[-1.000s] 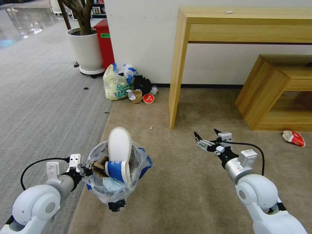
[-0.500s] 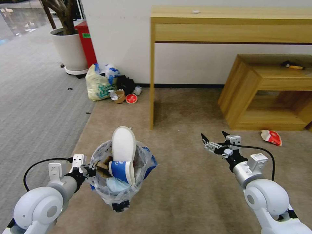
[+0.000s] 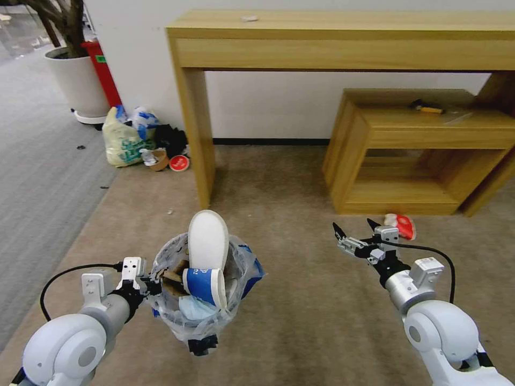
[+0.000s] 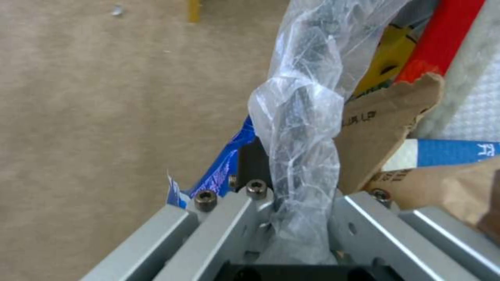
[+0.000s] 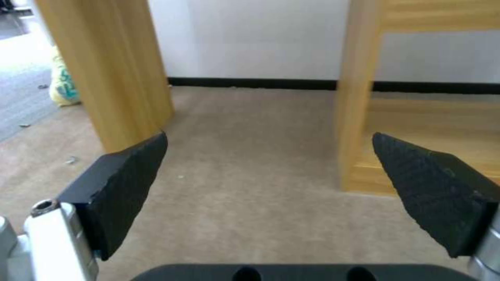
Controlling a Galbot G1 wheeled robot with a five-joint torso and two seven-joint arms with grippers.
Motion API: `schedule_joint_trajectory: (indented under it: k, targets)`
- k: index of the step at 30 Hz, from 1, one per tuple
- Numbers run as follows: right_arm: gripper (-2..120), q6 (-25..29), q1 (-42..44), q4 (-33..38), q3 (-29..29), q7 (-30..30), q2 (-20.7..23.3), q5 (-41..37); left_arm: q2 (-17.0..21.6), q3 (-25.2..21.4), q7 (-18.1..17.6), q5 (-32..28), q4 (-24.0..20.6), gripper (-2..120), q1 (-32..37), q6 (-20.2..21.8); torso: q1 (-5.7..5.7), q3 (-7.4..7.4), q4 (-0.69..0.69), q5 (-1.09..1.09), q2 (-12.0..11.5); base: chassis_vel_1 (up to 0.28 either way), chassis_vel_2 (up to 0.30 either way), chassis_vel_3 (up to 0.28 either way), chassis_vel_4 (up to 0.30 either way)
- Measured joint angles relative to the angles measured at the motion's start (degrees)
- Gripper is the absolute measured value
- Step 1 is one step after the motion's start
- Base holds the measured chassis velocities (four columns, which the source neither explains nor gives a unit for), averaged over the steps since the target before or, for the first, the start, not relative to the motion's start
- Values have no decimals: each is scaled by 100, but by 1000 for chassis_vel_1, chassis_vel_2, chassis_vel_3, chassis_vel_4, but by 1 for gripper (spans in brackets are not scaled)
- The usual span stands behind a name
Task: Pick up the trash bin and place the garbage on the floor into it.
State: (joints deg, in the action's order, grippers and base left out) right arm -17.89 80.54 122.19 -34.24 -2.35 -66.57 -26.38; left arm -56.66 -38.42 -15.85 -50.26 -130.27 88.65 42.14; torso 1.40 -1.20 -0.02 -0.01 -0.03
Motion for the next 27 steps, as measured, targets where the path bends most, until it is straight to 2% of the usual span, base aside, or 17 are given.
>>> schedule_joint_trajectory:
  k: [7, 9, 10, 12, 15, 18, 21, 22, 26, 27]
  targets:
    - [100, 29, 23, -14, 12, -2, -47, 24, -33, 32, 3, 13, -10, 0, -2, 0, 0, 0, 0, 1, 0, -337, -333, 338, 338]
    - [100, 40, 39, -30, 14, -5, -74, 46, -35, 34, 5, 15, -10, 0, -7, 0, 0, 0, 0, -6, 0, -331, -325, 352, 324]
    - [100, 54, 46, -46, 17, -12, -99, 69, -35, 34, 6, 15, -11, 0, -9, 0, 0, 0, 2, 4, 0, -334, -342, 342, 353]
    - [100, 58, 53, -55, 18, -17, -113, 80, -35, 34, 7, 16, -11, 0, -9, 0, 0, 0, 1, 4, 0, -331, -342, 342, 351]
    - [100, 78, 66, -71, 20, -22, -161, 103, -43, 34, 12, 20, -12, 0, -6, 0, 0, 1, 0, -5, 0, -338, -333, 332, 336]
    - [100, 91, 81, -87, 26, -23, -218, 131, -73, 42, 27, 43, -17, 0, 3, 0, 0, 0, 0, 2, 0, -331, -336, 335, 347]
    - [100, 96, 85, -95, 26, -24, -237, 149, -89, 48, 51, 61, -17, 0, 16, 0, 0, 0, 0, -3, 0, -330, -341, 332, 339]
    - [100, 96, 85, -102, 29, -24, -245, 155, -91, 48, 65, 71, -17, 0, 21, 0, 0, 0, 1, 5, 0, -334, -337, 325, 351]
    - [100, 97, 83, -120, 42, -21, -286, 182, -117, 48, 120, 112, 0, 0, 38, 0, 0, 0, 0, -5, 0, -349, -347, 337, 352]
    - [100, 97, 84, -136, 56, -17, -303, 201, -125, 48, 140, 121, 6, 0, 45, 0, 0, 0, 1, 4, 0, -340, -330, 320, 368]
